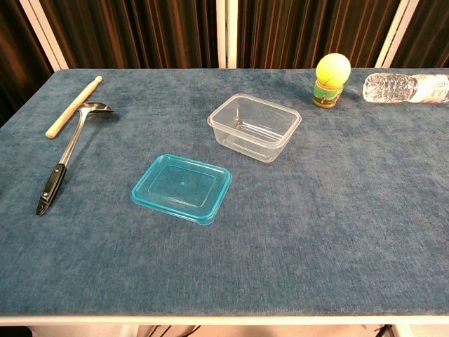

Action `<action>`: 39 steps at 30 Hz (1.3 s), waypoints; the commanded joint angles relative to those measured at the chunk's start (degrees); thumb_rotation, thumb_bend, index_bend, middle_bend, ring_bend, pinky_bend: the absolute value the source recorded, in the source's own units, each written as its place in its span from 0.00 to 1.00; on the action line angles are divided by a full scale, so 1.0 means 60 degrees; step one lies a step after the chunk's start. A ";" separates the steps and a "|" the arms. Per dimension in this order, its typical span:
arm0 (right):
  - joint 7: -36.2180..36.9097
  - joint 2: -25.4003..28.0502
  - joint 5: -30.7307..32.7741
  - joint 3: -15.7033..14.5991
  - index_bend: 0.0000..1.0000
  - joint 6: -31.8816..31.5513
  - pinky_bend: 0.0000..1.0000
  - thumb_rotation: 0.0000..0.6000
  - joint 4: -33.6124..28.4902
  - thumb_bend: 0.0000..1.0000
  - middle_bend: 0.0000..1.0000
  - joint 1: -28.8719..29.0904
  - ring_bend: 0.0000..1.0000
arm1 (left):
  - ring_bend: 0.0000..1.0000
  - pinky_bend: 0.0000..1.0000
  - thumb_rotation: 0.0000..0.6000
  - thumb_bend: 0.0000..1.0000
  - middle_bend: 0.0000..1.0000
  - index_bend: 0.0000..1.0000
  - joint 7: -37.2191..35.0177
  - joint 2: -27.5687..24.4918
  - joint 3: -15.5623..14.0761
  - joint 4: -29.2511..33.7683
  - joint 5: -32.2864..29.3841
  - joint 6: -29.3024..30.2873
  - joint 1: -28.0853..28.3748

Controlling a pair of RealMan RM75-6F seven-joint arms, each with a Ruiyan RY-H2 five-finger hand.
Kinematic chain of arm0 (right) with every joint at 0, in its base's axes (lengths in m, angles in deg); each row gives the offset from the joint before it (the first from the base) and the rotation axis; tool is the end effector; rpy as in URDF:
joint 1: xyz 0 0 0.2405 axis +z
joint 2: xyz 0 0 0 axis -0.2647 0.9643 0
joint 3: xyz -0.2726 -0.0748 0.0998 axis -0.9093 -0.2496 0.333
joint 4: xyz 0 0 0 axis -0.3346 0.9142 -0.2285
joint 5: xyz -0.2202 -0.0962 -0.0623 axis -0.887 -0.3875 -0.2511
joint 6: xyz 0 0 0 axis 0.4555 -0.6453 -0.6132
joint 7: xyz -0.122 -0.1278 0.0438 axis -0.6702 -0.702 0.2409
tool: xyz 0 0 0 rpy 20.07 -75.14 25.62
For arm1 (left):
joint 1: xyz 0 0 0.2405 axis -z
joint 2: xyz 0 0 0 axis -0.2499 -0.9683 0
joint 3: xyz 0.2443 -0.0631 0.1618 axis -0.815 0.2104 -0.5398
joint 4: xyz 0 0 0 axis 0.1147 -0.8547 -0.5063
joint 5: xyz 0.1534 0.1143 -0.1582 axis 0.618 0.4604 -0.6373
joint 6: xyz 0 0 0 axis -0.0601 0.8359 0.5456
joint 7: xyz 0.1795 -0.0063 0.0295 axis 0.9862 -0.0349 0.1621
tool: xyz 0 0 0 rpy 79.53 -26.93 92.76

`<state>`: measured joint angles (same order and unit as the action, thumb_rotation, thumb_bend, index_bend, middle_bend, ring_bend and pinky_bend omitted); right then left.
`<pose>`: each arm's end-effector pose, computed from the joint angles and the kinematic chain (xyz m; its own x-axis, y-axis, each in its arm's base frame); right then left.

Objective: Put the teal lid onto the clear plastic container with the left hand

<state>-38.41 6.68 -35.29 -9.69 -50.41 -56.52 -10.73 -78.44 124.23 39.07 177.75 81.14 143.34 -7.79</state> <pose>-0.3584 -0.2303 0.1527 0.4817 0.0549 0.8746 -0.8741 -0.0408 0.4840 -0.3631 0.2335 0.1179 0.4517 0.0457 0.8910 0.8922 -0.0288 -0.4508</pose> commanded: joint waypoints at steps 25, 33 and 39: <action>0.0099 0.0238 -0.0207 0.0087 0.00 -0.0468 0.01 1.00 -0.0022 0.09 0.05 -0.0092 0.00 | 0.00 0.06 1.00 0.19 0.06 0.11 0.1995 -0.0330 0.0701 0.1791 0.1491 -0.3458 0.3331; 0.0288 0.0105 -0.0082 0.0066 0.00 -0.0528 0.01 1.00 0.0206 0.09 0.05 -0.0190 0.00 | 0.00 0.07 1.00 0.15 0.05 0.07 0.4736 0.0972 0.1244 0.2147 -0.0862 -0.5922 0.5023; 0.0406 0.0061 -0.0039 0.0078 0.00 -0.0515 0.01 1.00 0.0326 0.09 0.05 -0.0197 0.00 | 0.00 0.07 1.00 0.14 0.04 0.04 0.5972 0.2011 0.1340 0.1752 -0.3005 -0.6727 0.6073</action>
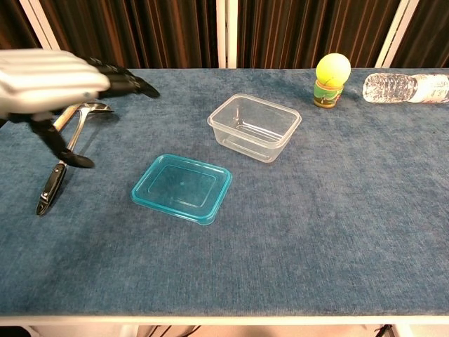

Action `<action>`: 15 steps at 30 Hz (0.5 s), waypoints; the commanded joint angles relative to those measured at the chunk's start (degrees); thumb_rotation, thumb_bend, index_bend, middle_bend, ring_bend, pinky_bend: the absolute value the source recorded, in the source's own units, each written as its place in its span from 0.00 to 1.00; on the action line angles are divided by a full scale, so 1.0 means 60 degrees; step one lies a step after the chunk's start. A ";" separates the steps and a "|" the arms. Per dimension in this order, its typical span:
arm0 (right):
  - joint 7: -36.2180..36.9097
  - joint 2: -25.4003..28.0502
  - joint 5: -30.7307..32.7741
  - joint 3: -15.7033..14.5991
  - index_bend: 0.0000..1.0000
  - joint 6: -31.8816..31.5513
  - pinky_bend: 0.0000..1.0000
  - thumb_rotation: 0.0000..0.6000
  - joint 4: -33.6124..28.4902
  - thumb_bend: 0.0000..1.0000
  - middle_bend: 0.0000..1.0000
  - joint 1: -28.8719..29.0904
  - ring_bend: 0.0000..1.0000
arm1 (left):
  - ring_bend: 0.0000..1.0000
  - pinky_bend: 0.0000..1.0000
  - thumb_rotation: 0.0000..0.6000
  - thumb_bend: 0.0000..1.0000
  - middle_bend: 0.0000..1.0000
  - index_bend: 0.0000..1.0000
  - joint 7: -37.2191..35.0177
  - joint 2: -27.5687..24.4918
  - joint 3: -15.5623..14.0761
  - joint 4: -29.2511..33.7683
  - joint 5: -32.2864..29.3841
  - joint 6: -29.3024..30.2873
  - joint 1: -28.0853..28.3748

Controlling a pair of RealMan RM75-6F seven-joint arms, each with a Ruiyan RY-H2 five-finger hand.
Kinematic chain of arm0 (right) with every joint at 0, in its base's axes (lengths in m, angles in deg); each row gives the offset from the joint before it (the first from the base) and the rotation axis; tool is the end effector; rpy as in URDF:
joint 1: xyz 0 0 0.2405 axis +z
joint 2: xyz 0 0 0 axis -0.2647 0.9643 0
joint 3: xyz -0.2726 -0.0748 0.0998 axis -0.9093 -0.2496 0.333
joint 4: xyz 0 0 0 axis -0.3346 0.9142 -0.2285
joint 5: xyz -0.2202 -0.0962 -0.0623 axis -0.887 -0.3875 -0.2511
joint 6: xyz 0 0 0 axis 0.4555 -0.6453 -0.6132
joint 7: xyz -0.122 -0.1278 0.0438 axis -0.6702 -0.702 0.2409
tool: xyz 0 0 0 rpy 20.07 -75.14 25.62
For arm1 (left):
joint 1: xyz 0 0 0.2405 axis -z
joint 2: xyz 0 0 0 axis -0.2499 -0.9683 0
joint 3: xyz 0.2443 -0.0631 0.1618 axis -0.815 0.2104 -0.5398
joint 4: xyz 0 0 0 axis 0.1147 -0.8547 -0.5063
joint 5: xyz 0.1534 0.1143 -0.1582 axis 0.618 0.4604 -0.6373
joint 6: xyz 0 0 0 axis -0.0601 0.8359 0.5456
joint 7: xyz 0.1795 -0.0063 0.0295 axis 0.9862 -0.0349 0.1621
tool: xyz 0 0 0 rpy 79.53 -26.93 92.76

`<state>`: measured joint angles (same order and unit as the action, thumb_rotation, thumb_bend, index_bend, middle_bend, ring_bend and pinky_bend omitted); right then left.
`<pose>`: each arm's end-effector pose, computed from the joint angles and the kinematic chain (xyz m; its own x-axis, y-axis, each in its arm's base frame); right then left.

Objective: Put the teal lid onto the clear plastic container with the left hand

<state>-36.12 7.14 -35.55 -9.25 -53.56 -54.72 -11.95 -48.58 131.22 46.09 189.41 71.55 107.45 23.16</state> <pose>-0.3651 -0.2241 0.1693 0.4786 0.1083 0.8713 -0.8751 -0.0226 0.4835 -0.1514 0.3510 -0.0228 0.7263 0.1599 0.6685 0.5931 -0.6373 -0.4920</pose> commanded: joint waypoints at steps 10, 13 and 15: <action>0.0207 -0.0125 0.0080 0.0005 0.00 0.0059 0.01 1.00 0.0237 0.09 0.05 0.0000 0.00 | 0.00 0.06 1.00 0.14 0.00 0.00 0.3460 0.2236 -0.0469 -0.0532 -0.5253 -0.0244 0.2704; 0.0270 -0.0156 0.0100 0.0004 0.00 0.0036 0.01 1.00 0.0294 0.09 0.05 -0.0026 0.00 | 0.00 0.06 1.00 0.14 0.00 0.00 0.4029 0.2526 -0.0702 -0.0510 -0.6313 0.0210 0.3188; 0.0330 -0.0178 0.0108 -0.0010 0.00 0.0041 0.01 1.00 0.0339 0.09 0.05 -0.0040 0.00 | 0.00 0.06 1.00 0.14 0.00 0.00 0.4334 0.2717 -0.0836 -0.0518 -0.6942 0.0477 0.3499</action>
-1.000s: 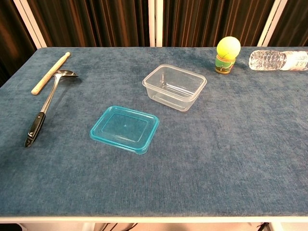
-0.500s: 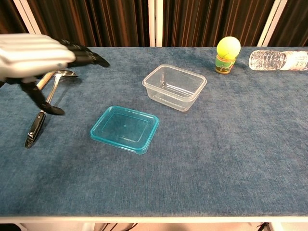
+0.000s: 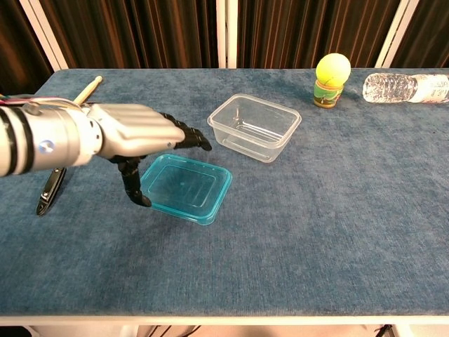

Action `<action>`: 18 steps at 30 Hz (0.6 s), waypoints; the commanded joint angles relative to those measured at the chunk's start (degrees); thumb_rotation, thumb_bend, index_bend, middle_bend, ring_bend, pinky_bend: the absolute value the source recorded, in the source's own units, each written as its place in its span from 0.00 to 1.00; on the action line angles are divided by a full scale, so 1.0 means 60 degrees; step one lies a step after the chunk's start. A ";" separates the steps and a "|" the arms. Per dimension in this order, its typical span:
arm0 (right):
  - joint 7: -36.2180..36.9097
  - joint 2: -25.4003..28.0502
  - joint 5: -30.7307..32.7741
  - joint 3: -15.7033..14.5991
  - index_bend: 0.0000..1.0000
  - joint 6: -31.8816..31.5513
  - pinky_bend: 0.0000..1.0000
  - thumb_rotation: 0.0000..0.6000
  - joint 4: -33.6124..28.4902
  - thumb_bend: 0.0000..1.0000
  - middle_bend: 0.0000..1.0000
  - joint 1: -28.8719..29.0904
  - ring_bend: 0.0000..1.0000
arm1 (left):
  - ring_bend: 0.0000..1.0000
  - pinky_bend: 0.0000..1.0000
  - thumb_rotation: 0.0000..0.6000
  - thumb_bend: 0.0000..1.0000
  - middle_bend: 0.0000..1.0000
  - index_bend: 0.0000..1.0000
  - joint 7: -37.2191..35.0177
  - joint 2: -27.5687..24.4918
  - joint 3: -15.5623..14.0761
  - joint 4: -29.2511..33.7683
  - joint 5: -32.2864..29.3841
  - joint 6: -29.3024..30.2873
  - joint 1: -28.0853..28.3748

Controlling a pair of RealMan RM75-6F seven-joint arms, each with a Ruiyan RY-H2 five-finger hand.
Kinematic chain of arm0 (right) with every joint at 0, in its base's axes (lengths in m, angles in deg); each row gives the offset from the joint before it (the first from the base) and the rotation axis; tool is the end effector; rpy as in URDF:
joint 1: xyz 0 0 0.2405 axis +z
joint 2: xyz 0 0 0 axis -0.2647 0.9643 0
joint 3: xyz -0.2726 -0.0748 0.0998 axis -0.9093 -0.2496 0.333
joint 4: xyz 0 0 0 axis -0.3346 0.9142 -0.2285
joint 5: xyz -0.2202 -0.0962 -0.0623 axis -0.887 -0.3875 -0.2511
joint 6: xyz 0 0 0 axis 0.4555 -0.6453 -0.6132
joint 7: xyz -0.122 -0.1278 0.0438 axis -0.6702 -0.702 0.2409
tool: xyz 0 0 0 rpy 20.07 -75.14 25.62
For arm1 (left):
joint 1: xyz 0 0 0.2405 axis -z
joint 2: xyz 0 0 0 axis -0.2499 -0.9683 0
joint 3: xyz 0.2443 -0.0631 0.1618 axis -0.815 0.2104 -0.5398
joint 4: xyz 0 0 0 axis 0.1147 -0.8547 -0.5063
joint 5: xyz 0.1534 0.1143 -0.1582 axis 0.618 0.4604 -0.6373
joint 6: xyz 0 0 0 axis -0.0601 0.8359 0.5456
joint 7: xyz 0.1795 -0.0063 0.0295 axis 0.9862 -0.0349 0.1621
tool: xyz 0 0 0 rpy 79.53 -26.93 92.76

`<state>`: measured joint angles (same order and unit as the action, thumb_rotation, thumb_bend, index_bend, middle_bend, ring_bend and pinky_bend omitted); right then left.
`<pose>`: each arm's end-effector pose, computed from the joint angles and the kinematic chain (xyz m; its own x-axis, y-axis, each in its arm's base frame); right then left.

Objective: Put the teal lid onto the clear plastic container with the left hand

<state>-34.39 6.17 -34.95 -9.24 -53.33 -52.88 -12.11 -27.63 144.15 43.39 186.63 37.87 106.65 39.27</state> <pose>-0.3735 -0.2235 0.1670 0.4660 0.1031 0.8788 -0.8830 -0.0100 0.4693 -0.1018 0.3586 -0.1145 0.7927 0.3088 0.5256 0.5783 -0.6537 -0.4882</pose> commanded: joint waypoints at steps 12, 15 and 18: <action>0.0233 -0.0066 0.0013 -0.0033 0.00 -0.0082 0.01 1.00 0.0209 0.10 0.05 -0.0101 0.00 | 0.00 0.07 1.00 0.14 0.00 0.00 0.1037 0.0930 -0.0527 -0.0181 -0.3333 0.1579 0.1746; 0.0275 -0.0077 0.0041 -0.0035 0.00 -0.0049 0.01 1.00 0.0255 0.10 0.05 -0.0104 0.00 | 0.00 0.08 1.00 0.14 0.00 0.00 0.0930 0.0937 -0.0552 -0.0226 -0.3501 0.1713 0.1853; 0.0307 -0.0084 0.0053 -0.0030 0.00 -0.0016 0.01 1.00 0.0288 0.10 0.05 -0.0093 0.00 | 0.00 0.08 1.00 0.14 0.00 0.00 0.0868 0.0947 -0.0574 -0.0240 -0.3651 0.1793 0.1954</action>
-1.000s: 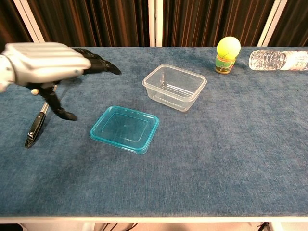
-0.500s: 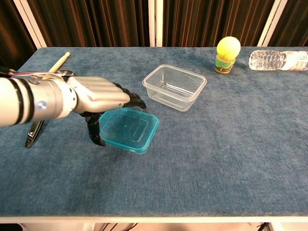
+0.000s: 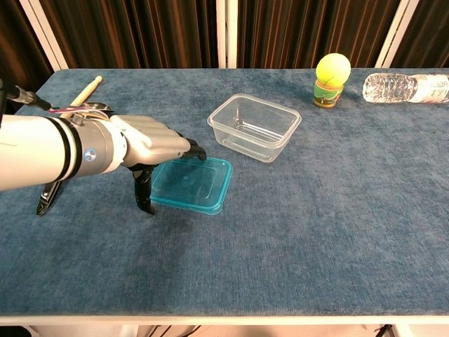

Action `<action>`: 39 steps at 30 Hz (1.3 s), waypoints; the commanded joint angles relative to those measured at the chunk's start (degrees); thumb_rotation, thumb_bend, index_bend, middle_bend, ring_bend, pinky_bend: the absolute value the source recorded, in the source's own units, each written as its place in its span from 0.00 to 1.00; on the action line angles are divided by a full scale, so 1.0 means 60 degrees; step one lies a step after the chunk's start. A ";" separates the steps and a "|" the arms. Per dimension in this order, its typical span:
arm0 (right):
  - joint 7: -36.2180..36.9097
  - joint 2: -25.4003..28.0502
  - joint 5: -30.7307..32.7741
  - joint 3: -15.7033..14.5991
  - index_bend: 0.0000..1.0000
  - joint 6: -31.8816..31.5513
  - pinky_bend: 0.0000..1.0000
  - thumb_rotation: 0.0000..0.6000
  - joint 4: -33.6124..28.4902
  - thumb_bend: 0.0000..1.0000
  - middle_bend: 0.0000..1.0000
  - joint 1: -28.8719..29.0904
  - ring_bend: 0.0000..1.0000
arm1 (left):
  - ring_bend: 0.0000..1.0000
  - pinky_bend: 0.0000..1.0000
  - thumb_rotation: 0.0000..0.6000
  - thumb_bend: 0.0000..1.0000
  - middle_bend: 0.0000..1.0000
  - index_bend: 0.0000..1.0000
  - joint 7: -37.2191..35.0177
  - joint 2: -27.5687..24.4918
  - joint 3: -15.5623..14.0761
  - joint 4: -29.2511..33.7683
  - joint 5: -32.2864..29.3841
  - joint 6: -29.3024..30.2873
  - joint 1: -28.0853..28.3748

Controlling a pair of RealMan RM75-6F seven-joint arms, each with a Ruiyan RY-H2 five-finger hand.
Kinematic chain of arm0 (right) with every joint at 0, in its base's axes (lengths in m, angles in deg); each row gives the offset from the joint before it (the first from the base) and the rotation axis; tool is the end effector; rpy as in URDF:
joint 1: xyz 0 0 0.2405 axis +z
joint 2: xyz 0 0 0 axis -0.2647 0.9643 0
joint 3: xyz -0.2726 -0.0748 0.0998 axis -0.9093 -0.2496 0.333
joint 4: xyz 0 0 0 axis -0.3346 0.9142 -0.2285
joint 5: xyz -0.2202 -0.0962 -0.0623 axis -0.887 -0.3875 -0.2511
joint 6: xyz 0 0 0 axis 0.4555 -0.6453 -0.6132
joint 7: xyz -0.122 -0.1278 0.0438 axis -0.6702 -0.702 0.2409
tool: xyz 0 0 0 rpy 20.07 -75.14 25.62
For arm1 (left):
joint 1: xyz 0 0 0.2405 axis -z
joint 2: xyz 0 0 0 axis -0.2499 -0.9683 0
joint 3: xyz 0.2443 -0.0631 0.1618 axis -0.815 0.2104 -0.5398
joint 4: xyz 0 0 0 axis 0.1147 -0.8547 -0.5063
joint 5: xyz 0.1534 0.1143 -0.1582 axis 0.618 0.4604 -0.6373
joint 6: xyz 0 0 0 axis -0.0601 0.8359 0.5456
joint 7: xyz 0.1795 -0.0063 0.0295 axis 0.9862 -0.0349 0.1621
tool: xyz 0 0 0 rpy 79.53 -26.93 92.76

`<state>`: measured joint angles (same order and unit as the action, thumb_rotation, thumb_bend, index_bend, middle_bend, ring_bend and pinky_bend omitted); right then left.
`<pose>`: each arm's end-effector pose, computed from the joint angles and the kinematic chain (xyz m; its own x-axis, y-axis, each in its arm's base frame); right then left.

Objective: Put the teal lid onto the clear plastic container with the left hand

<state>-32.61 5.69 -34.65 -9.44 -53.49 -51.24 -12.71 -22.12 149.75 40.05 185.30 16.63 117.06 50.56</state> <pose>-0.3823 -0.2189 0.1675 0.4575 0.0983 0.8837 -0.8882 0.0041 0.4594 -0.0901 0.3665 -0.1388 0.8026 0.3925 0.4491 0.5961 -0.5543 -0.5809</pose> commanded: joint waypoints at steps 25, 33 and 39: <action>0.0179 -0.0071 0.0122 0.0010 0.00 0.0109 0.01 1.00 0.0188 0.10 0.05 -0.0020 0.00 | 0.00 0.13 1.00 0.14 0.04 0.02 -0.0024 0.0342 0.0114 -0.0729 -0.1987 -0.0108 0.1142; 0.0111 -0.0077 0.0113 0.0027 0.00 0.0081 0.01 1.00 0.0138 0.10 0.05 -0.0024 0.00 | 0.18 0.18 1.00 0.13 0.27 0.27 -0.0632 0.0317 0.0005 -0.0709 -0.1064 -0.0018 0.0945; -0.0013 -0.0063 0.0085 0.0035 0.00 0.0083 0.01 1.00 0.0027 0.10 0.05 -0.0005 0.00 | 0.20 0.20 1.00 0.17 0.29 0.29 -0.1005 0.0015 -0.0196 -0.0304 -0.0330 -0.0041 0.0753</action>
<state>-32.68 5.30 -34.12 -9.23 -52.99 -51.05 -12.75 -27.28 150.51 39.30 182.74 13.45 116.96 55.57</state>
